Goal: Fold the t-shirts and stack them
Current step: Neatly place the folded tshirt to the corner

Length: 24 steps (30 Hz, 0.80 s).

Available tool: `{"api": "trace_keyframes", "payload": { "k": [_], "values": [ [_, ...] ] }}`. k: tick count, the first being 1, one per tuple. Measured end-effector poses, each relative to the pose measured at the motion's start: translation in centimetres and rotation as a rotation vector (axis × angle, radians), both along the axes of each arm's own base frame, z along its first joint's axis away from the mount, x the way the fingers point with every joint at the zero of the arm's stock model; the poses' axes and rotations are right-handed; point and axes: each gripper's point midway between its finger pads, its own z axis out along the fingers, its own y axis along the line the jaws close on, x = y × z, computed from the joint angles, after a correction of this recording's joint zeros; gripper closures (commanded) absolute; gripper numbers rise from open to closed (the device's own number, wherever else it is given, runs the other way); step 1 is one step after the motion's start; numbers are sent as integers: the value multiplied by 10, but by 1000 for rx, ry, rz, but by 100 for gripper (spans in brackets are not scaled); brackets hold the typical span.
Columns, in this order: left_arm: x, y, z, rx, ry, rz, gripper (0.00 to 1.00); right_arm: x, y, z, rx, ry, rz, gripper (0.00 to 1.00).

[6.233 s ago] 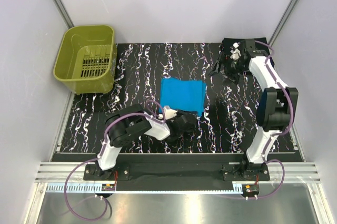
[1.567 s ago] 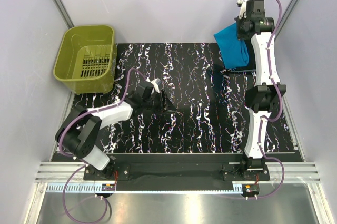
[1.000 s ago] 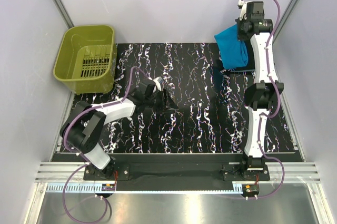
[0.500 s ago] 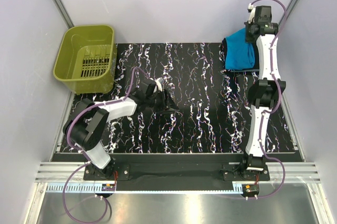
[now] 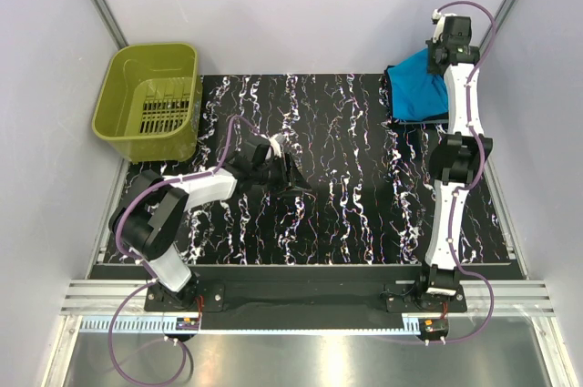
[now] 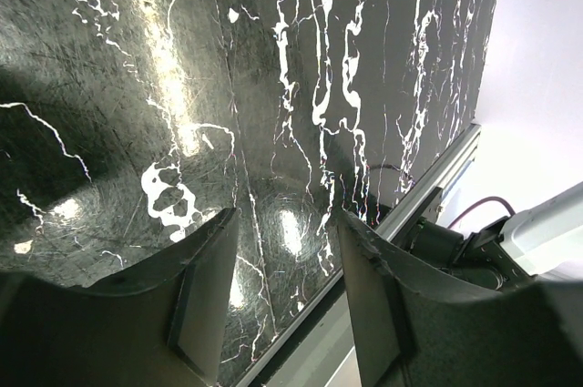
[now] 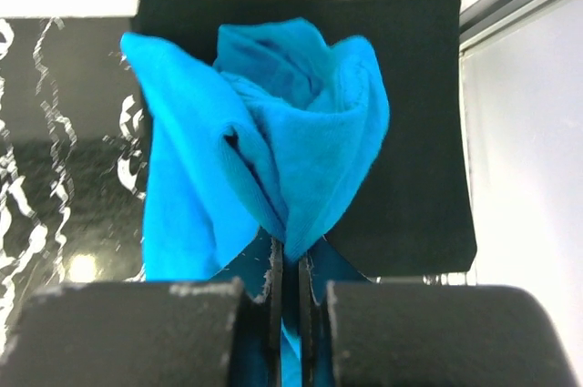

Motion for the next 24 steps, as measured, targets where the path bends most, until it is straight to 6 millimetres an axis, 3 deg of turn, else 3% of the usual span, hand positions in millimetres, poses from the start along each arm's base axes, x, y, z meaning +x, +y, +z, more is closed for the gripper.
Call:
{"api": "trace_keyframes", "payload": {
  "k": [7, 17, 19, 20, 22, 23, 24],
  "values": [
    [0, 0, 1, -7, 4, -3, 48, 22, -15, -21, -25, -38, -15, 100],
    [17, -4, 15, -28, -7, -3, 48, 47, -36, -49, -58, -96, -46, 97],
    [20, -4, 15, -28, -9, -5, 48, 52, -42, -57, -73, -102, -55, 75],
    [20, -4, 15, -27, -7, -5, 48, 54, -46, -61, -82, -106, -64, 49],
    [19, -3, 13, -21, 0, -7, 47, 58, -58, -67, -120, -120, -98, 37],
    [19, -2, 12, -18, 5, -7, 47, 60, -66, -70, -138, -126, -117, 23],
    [18, -1, 11, -13, 8, -9, 47, 60, -73, -73, -147, -132, -138, 18]
  ]
}}
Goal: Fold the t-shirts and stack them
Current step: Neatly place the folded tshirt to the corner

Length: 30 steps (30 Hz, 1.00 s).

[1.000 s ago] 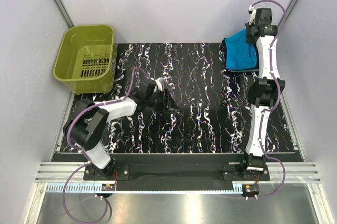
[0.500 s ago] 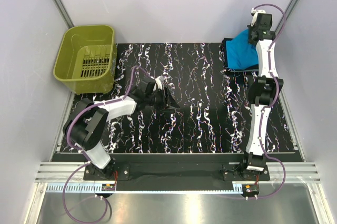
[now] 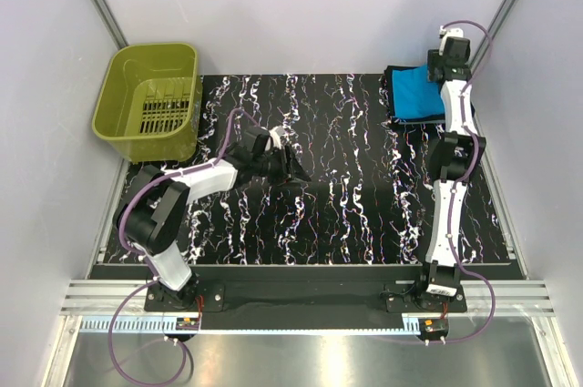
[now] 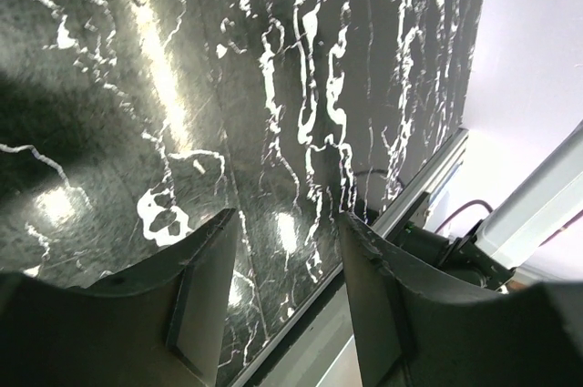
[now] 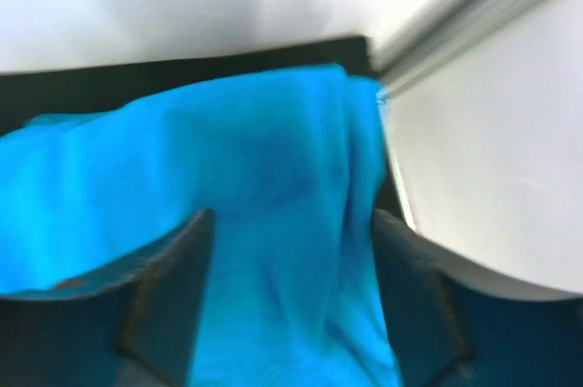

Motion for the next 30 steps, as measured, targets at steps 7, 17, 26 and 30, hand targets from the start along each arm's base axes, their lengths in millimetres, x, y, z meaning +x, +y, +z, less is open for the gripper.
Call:
{"api": "trace_keyframes", "payload": {
  "k": [7, 17, 26, 30],
  "values": [
    [-4, 6, -6, 28, 21, -2, 47, -7, -45, 12, -9, -49, -92, 0],
    [-7, 9, 45, -20, -101, 23, 46, -43, 53, 78, 74, -17, 8, 0],
    [-18, 6, 73, -61, -184, 11, 46, -53, 70, 109, 333, -95, 107, 100],
    [-19, 3, 69, -84, -189, 13, 46, -56, 42, 92, 490, -113, 76, 100]
  ]
}}
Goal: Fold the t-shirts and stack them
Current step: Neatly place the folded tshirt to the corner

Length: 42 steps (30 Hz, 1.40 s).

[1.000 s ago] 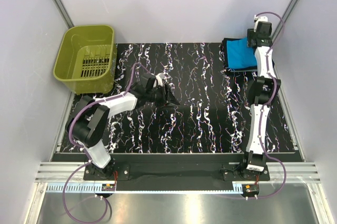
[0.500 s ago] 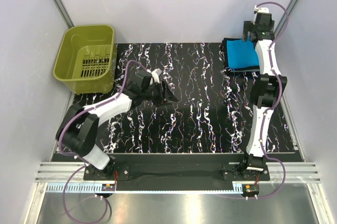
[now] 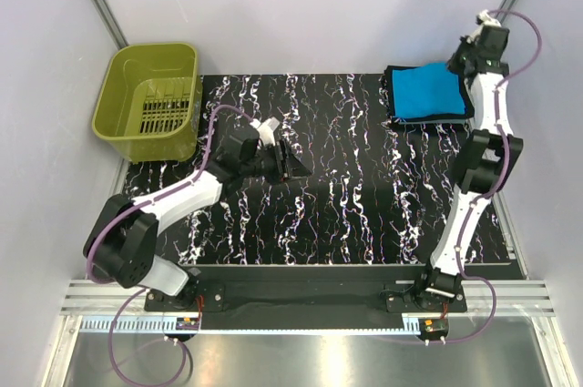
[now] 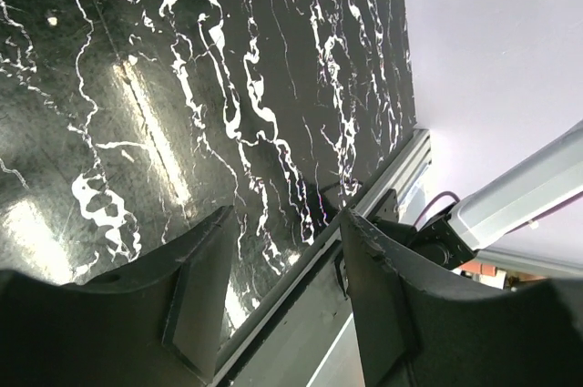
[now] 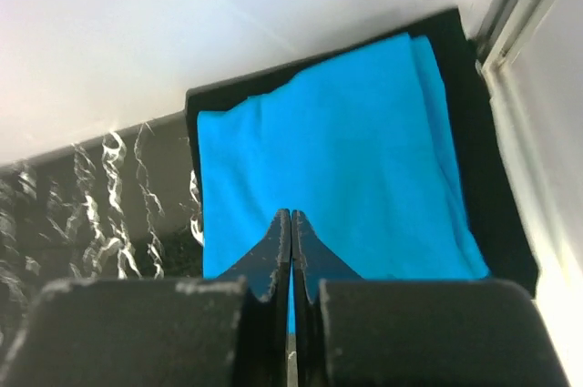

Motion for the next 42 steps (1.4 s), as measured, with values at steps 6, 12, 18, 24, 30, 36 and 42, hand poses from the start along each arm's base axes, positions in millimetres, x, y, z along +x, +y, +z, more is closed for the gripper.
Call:
{"api": "trace_keyframes", "payload": {
  "k": [6, 12, 18, 24, 30, 36, 42],
  "values": [
    [6, -9, -15, -26, 26, -11, 46, -19, -27, -82, 321, -19, -84, 100],
    [8, -17, -24, -37, 55, -47, 46, -41, -37, -139, 496, 12, -153, 100],
    [15, -21, -23, -53, 68, -69, 46, -38, -48, -141, 459, -9, -197, 100],
    [22, -13, -23, -60, 75, -61, 46, -24, -76, -147, 426, 37, -310, 100],
    [30, -12, -27, -64, 93, -56, 46, -29, -85, -152, 418, 114, -411, 100],
    [34, -16, -19, -78, 82, -62, 46, -33, -91, -153, 403, 176, -463, 100],
    [33, -16, -18, -87, 93, -67, 46, -21, -91, -155, 351, 243, -442, 100]
  ]
}}
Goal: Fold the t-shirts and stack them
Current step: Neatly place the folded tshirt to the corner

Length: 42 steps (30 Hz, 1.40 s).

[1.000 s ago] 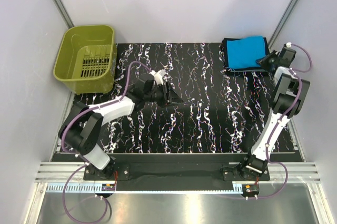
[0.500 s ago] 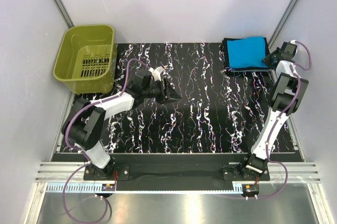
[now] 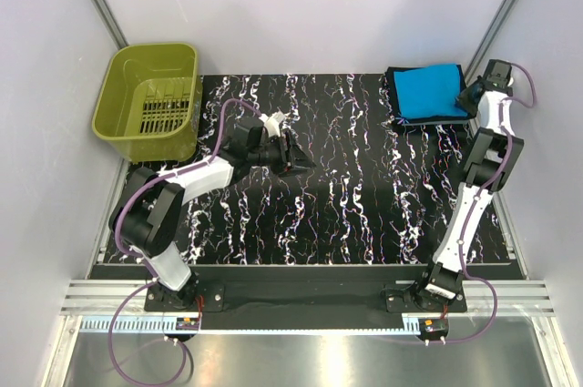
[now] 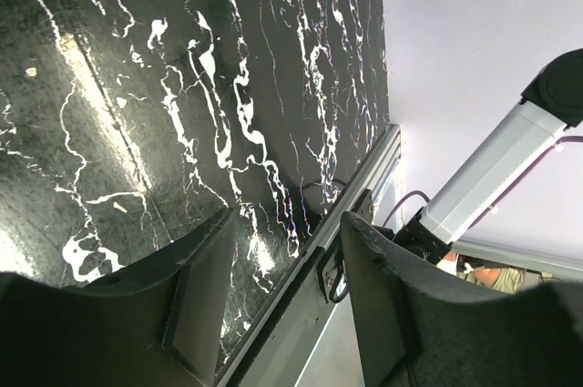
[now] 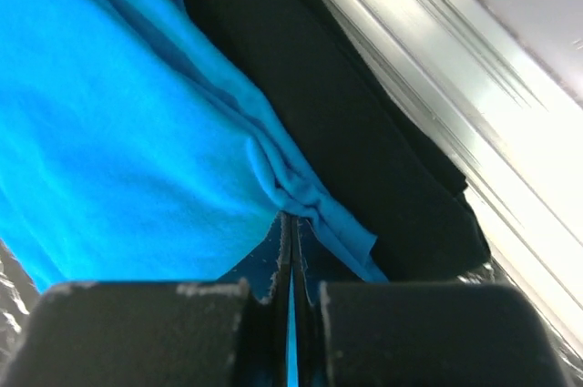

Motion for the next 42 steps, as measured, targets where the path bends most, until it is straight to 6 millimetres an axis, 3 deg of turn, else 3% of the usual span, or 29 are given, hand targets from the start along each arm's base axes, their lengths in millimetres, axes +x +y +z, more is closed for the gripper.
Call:
{"api": "trace_keyframes", "payload": {
  "k": [5, 10, 18, 29, 37, 42],
  "values": [
    [2, 4, -1, 4, 6, 9, 46, 5, 1, 27, -91, 2, 42, 100],
    [3, 4, 0, 2, 8, 10, 46, 24, 1, 79, -134, -118, 44, 100],
    [6, 2, 6, -10, -9, 6, 46, 61, 15, 105, -38, -318, 68, 100],
    [7, 3, 9, -23, -9, 5, 46, 106, 41, 81, 135, -510, 62, 100],
    [17, 2, 0, -28, 15, 9, 46, 115, 33, 32, 190, -505, -34, 100],
    [22, 7, -2, -31, 28, 17, 46, 123, 23, 14, 172, -535, -82, 100]
  ]
}}
